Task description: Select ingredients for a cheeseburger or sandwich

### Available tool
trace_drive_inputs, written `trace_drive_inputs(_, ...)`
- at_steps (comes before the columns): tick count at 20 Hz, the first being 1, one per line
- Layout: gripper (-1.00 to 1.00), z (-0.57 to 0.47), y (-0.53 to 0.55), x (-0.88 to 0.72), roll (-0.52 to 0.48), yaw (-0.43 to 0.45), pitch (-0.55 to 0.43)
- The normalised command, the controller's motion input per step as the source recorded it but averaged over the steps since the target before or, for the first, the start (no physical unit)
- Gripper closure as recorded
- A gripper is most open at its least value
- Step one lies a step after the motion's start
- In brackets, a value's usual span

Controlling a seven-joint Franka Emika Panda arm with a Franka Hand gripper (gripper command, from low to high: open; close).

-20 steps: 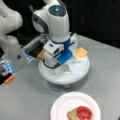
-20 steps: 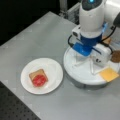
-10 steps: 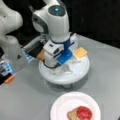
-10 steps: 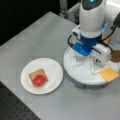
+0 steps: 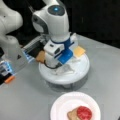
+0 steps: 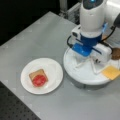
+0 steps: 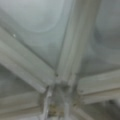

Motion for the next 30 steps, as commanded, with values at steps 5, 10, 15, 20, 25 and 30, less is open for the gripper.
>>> trace_drive_inputs(5, -1.0, -0.86, -0.13, -0.52, 0.057, 0.152, -0.354)
trace_drive_inputs(10, -1.0, -0.99, -0.11, -0.59, -0.001, 0.148, -0.366)
trace_drive_inputs(15, -1.0, -1.0, -0.13, -0.64, -0.028, 0.179, -0.371)
trace_drive_inputs(20, -1.0, -1.0, -0.1, -0.64, -0.048, 0.162, -0.375)
trace_drive_inputs(25, -1.0, -1.0, -0.11, -0.64, -0.045, 0.182, -0.4)
trace_drive_inputs(30, -1.0, -1.0, -0.11, -0.62, -0.046, 0.214, -0.433)
